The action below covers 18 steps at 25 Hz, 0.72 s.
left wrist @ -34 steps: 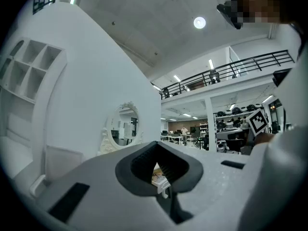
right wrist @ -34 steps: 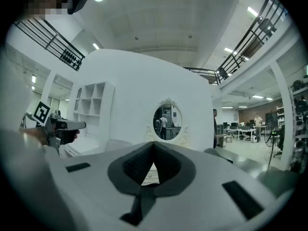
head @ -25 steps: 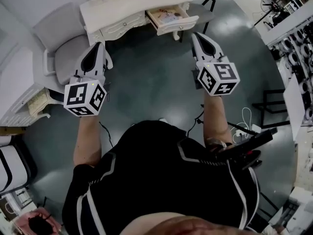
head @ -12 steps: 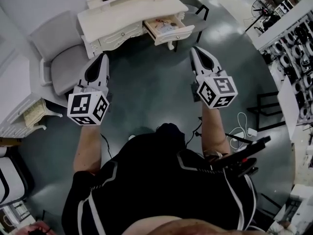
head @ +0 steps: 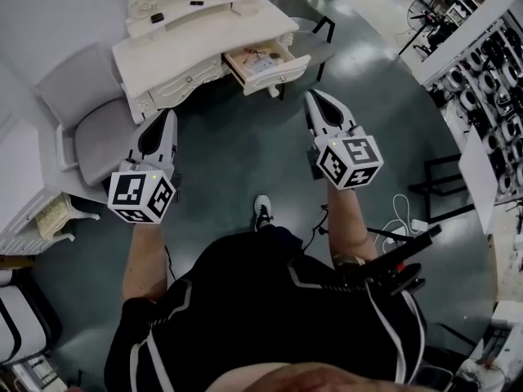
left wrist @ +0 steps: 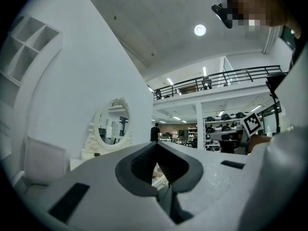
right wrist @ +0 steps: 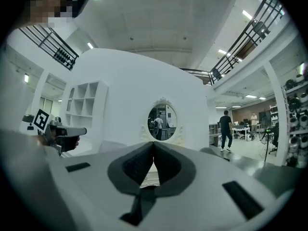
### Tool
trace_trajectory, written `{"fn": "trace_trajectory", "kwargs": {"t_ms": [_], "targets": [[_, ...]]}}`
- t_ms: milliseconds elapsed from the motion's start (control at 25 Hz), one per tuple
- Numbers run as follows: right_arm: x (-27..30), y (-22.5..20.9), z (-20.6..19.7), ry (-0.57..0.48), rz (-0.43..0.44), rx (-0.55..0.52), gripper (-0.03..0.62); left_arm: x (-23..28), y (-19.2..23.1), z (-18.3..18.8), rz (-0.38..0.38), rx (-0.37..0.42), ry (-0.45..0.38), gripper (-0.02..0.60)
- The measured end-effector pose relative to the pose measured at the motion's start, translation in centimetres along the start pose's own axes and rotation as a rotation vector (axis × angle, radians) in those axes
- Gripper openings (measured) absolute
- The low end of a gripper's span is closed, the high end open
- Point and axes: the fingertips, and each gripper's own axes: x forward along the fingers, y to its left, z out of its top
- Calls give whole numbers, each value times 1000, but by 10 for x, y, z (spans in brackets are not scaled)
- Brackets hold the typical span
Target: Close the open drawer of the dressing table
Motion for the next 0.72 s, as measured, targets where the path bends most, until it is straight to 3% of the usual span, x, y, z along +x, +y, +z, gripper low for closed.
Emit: {"fn": "trace_trajectory", "kwargs": {"t_ms": [240,560,720], "targets": [[32,-60,5,-25,3,4,5,68,-1,1,18,-2,0,0],[68,-147,3,-33,10,10,5,169,-31,-9,-6,74,33,-1],[79,-181,0,-26,20,-8,5,210,-39,-14,5,55,31,0]]}}
